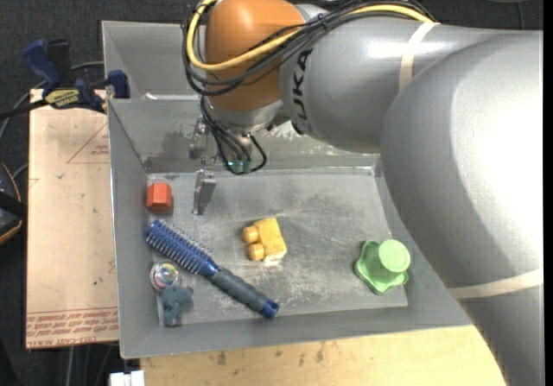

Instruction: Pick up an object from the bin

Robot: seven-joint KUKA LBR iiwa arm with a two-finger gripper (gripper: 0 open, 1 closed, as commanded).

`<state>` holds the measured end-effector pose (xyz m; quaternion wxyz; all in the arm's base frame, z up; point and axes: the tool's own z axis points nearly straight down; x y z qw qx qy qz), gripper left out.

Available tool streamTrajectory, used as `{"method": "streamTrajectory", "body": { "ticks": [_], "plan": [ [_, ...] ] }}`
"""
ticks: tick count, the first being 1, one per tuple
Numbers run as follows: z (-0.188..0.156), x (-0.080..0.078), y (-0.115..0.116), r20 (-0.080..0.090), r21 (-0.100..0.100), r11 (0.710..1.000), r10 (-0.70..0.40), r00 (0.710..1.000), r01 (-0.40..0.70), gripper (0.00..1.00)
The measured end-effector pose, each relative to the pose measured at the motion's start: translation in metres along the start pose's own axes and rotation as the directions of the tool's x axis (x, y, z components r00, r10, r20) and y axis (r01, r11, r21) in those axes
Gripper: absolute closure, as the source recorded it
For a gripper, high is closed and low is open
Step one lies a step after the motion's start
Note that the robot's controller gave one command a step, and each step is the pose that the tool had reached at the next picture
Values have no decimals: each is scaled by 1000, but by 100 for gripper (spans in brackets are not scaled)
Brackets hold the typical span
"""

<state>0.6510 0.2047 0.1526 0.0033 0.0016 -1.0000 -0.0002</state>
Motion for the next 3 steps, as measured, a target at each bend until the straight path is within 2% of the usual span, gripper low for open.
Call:
{"method": "streamTrajectory", "body": {
  "ticks": [1, 2, 3],
  "plan": [
    [59, 89, 37, -2, 0, 1000, -15, 1000, 15, 0],
    [57, 85, 34, 6, -1, 1000, -7, 1000, 7, 100],
    [-79, 86, 25, 15, -4, 1000, 12, 1000, -12, 100]
  ]
}}
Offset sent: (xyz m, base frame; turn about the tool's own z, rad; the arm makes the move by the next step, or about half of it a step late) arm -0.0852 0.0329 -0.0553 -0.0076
